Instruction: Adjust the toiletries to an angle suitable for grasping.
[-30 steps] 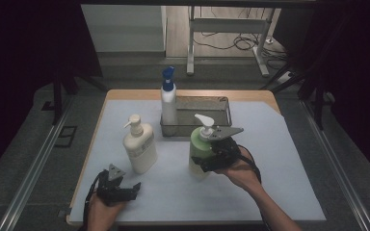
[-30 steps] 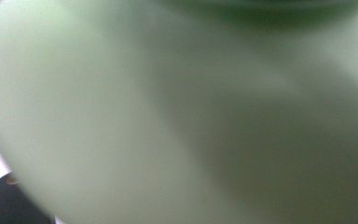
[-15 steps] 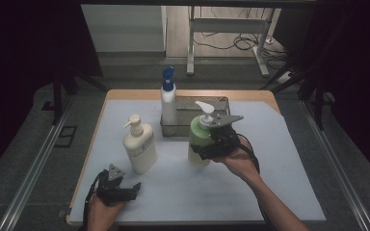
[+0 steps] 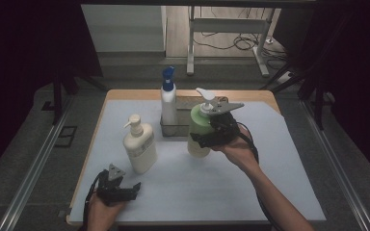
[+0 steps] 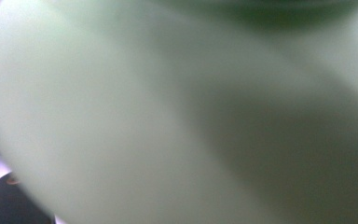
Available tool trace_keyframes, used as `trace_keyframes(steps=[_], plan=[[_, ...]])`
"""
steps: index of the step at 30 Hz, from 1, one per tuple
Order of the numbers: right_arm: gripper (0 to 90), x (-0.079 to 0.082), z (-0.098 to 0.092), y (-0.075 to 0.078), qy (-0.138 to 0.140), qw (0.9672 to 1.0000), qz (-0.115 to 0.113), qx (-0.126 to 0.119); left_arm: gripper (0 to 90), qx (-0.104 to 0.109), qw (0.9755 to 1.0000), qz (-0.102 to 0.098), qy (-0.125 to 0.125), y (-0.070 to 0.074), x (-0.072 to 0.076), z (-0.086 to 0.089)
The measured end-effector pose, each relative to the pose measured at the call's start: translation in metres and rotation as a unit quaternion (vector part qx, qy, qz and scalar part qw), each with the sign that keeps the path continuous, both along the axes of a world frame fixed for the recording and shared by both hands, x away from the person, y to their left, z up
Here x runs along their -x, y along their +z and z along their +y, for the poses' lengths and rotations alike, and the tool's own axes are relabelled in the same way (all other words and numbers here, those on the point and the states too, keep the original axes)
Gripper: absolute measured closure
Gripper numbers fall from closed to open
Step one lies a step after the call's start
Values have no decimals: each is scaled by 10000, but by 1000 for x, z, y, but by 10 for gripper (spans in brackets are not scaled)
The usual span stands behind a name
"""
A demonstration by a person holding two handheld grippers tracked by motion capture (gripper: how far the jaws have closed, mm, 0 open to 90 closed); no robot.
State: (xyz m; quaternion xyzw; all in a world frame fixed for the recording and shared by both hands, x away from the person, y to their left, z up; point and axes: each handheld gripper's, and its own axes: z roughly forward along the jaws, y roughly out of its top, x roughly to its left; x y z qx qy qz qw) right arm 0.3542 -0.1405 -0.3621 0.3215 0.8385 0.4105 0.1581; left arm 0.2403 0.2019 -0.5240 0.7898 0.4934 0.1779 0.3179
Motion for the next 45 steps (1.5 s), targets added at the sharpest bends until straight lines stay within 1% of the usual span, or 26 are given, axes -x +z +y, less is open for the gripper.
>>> trace_keyframes(steps=[3,11,18,22,24,27,41,45], plan=[[123,-4,1,4,-27,10000,-41,-11,107,2,10000,0,0,0,0,0],[123,-14,5,13,-146,9999,-45,-11,107,-3,10000,-1,1,0,0,0],[123,-24,9,19,-210,9997,-111,48,107,-11,10000,-1,-4,0,0,0],[123,-30,11,23,-272,9995,-138,0,107,-5,10000,-3,0,0,0,0],[123,-32,12,24,-294,9995,-134,-5,107,-5,10000,0,-1,0,0,0],[123,-37,14,26,-357,9992,-184,13,107,-2,10000,-3,2,0,0,0],[124,-63,20,25,-640,9976,-250,-40,107,-3,10000,3,-1,0,0,0],[124,-71,23,25,-701,9972,-257,6,107,-3,10000,1,-1,0,0,0]])
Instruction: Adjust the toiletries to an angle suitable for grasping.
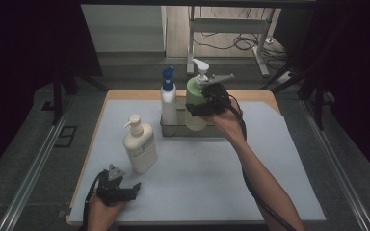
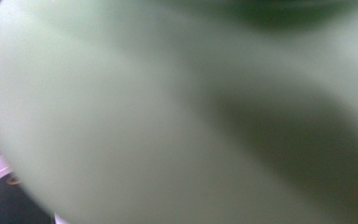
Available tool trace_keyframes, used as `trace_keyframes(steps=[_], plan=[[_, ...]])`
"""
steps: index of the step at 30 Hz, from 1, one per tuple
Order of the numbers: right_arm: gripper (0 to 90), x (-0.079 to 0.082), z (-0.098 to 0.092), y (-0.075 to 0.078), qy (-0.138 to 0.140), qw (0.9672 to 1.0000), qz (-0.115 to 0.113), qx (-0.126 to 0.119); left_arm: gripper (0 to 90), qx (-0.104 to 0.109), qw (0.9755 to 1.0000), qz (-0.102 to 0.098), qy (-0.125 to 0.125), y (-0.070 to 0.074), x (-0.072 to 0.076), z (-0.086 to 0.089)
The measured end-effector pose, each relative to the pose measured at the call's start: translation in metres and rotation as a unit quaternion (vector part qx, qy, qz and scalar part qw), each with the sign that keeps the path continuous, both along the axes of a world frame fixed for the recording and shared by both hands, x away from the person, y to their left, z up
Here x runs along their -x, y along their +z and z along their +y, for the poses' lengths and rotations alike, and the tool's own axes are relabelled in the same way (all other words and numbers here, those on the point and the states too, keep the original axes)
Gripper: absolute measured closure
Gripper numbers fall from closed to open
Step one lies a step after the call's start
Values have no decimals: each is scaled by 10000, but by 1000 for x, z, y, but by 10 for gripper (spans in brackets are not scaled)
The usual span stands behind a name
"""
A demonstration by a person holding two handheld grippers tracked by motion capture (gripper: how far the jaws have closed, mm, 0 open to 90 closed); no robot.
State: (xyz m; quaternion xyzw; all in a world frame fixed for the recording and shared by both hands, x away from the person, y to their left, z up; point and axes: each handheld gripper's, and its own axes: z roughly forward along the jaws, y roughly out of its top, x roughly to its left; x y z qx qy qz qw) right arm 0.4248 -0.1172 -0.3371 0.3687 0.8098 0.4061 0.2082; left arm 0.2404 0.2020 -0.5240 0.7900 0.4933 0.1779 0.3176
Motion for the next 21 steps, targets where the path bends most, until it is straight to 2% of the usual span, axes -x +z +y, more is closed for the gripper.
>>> trace_keyframes(steps=[10,21], plan=[[123,-15,5,0,-151,9999,-41,21,107,5,10000,0,-1,0,0,0],[123,-31,9,-11,-272,9996,-44,54,107,0,10000,1,0,0,0,0]])
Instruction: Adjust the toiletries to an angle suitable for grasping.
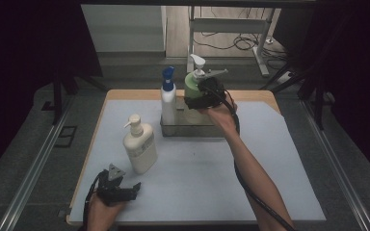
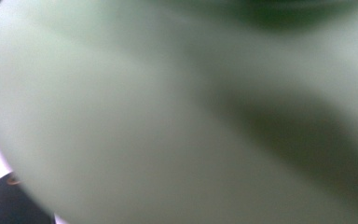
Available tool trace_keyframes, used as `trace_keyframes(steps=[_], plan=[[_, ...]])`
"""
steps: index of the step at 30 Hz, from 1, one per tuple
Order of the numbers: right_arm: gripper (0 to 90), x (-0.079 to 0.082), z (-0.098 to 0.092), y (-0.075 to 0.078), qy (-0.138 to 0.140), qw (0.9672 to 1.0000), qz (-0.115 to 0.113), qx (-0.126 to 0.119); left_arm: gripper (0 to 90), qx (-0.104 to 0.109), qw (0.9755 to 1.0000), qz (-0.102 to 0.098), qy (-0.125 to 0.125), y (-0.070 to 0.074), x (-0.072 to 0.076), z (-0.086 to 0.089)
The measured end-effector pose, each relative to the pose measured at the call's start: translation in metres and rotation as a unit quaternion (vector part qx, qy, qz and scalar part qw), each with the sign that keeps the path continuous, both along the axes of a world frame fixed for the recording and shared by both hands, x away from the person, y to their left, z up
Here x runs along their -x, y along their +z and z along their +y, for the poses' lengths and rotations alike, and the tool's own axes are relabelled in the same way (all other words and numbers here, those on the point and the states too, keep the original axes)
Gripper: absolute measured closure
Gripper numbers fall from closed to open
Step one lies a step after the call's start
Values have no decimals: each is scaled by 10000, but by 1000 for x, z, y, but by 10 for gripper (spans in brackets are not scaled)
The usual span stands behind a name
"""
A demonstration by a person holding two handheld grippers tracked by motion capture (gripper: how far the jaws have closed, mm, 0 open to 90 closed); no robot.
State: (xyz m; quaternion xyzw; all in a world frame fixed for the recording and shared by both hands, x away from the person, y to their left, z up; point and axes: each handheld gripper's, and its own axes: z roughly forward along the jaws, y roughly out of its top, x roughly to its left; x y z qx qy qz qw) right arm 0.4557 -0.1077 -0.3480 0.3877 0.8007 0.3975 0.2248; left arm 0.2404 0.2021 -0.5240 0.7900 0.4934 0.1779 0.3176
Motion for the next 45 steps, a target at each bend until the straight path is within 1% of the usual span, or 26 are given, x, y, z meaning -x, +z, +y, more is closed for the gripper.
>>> trace_keyframes(steps=[10,18,26,42,45], plan=[[124,-6,0,-12,-33,10000,46,30,107,4,10000,13,8,0,0,0],[124,-7,2,-21,38,9999,111,92,107,2,10000,13,8,0,0,0],[125,-9,1,-30,27,9998,182,127,107,3,10000,13,6,0,0,0],[125,-12,3,-56,10,9990,353,283,107,-3,10000,13,-1,0,0,0],[125,-12,3,-59,-2,9988,404,275,107,-2,10000,11,-1,0,0,0]])
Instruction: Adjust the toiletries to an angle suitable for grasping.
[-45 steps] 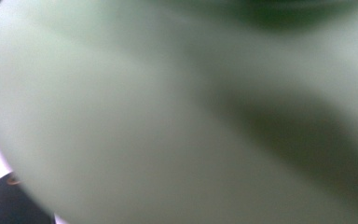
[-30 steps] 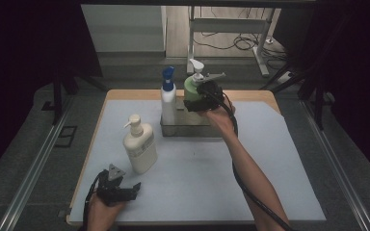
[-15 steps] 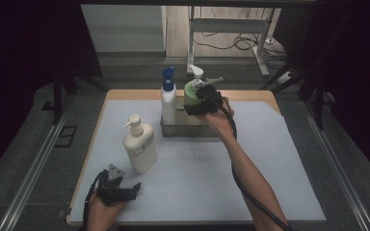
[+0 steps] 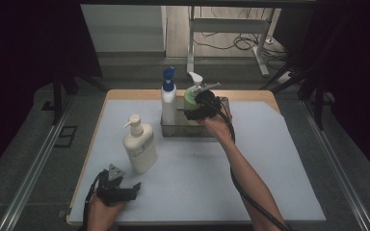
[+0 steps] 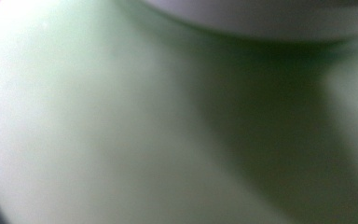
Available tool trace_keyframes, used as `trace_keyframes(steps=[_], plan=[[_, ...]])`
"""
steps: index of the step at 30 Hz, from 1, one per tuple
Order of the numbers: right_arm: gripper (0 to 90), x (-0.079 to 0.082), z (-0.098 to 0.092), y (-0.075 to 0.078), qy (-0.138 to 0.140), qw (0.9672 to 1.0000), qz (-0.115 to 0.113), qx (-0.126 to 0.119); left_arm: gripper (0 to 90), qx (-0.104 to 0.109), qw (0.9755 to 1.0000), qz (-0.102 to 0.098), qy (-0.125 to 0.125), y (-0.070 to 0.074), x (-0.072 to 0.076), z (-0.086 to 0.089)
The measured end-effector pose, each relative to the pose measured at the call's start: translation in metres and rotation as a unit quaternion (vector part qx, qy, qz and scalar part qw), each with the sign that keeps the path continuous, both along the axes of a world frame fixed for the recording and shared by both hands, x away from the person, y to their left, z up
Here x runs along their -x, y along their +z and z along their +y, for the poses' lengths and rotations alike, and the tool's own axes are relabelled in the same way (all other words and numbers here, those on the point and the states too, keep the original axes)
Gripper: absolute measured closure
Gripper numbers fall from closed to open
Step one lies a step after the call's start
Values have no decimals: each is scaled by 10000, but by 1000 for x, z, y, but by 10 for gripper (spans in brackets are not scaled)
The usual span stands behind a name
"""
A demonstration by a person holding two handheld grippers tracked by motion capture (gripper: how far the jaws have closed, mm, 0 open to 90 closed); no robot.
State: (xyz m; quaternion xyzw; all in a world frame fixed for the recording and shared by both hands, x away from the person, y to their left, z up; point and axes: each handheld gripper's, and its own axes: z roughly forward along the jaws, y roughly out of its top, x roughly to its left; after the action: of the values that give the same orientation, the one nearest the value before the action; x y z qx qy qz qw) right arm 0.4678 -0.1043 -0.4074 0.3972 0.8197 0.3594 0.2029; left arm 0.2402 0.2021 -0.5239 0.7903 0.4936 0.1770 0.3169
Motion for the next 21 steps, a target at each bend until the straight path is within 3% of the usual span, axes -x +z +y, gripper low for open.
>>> trace_keyframes(steps=[11,21], plan=[[121,-3,-2,-11,-43,9999,126,8,107,-7,10000,3,1,0,0,0],[115,-6,-4,-15,46,9999,41,-87,107,-5,10000,3,4,0,0,0]])
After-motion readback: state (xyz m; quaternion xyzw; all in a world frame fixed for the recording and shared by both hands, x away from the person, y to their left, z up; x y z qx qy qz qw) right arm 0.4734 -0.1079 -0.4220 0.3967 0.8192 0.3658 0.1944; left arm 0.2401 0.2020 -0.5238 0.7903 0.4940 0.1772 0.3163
